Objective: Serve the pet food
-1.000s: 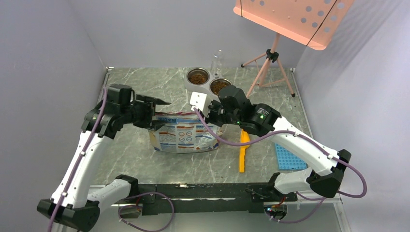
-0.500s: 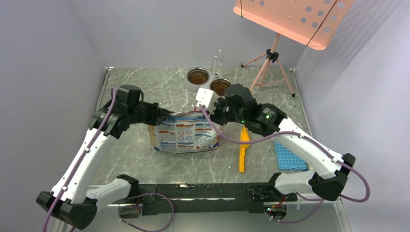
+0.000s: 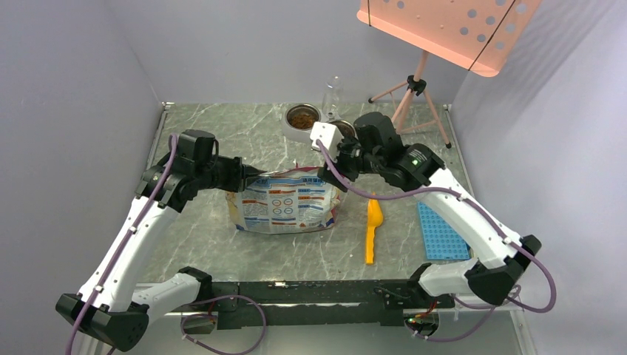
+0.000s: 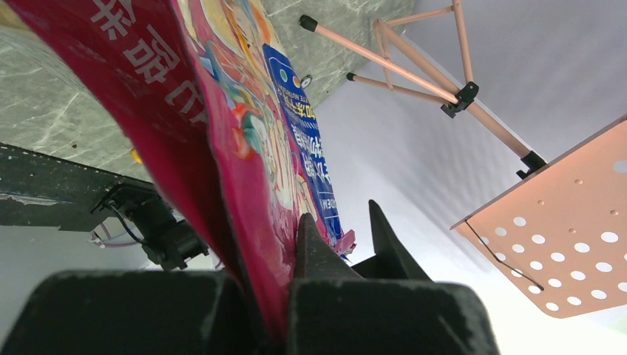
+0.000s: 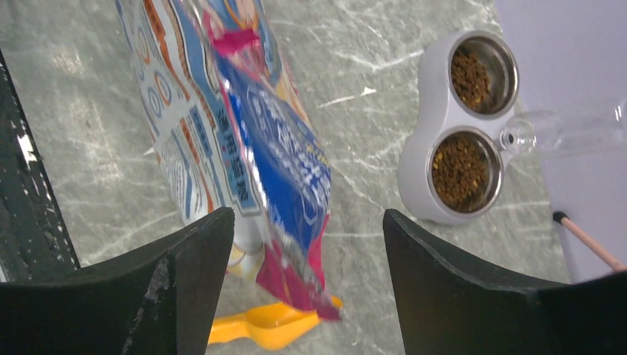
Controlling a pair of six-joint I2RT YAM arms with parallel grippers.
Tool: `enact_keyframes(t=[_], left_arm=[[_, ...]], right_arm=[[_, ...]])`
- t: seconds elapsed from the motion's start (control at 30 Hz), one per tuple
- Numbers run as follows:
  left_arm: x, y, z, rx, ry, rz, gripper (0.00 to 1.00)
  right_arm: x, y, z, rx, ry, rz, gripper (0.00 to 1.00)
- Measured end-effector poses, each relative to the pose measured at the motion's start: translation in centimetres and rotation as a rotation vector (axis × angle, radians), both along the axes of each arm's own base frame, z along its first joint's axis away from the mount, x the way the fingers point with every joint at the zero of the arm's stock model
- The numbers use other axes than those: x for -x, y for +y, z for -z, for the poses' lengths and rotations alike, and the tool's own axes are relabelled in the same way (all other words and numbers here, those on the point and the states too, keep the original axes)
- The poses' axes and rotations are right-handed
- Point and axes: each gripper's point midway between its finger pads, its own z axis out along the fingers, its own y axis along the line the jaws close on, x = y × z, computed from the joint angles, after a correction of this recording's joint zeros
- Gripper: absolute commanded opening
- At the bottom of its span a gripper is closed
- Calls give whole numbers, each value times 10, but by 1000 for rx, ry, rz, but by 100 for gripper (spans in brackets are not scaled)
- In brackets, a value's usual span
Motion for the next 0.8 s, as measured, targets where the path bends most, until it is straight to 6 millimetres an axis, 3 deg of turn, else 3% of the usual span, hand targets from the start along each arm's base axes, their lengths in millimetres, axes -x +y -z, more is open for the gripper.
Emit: enact_keyframes(t=[0.17, 0.3, 0.33, 0.37, 0.4, 0.6, 0.7, 0.8], left_arm=[[0, 0, 0, -1, 4, 0, 0], [2, 1, 0, -3, 20, -3, 0], [1, 1, 0, -2, 22, -6, 0], [1, 1, 0, -1, 22, -8, 0], [0, 2, 0, -1, 23, -12, 0], [2, 0, -2, -2, 56, 5, 0], [3, 0, -2, 1, 62, 10, 28], [-1, 9, -3, -10, 54, -26, 44]], right_arm=[[-5, 29, 0, -7, 21, -46, 58], [-9, 33, 11, 27, 21, -24, 47], [-11, 31, 12, 29, 18, -8, 30], [-12, 29, 14, 28, 13, 3, 3], [-10, 26, 16, 24, 13, 9, 0], [5, 17, 18, -9, -4, -15, 0], [7, 17, 17, -16, 0, -25, 0], [7, 15, 18, -11, 5, -20, 0]])
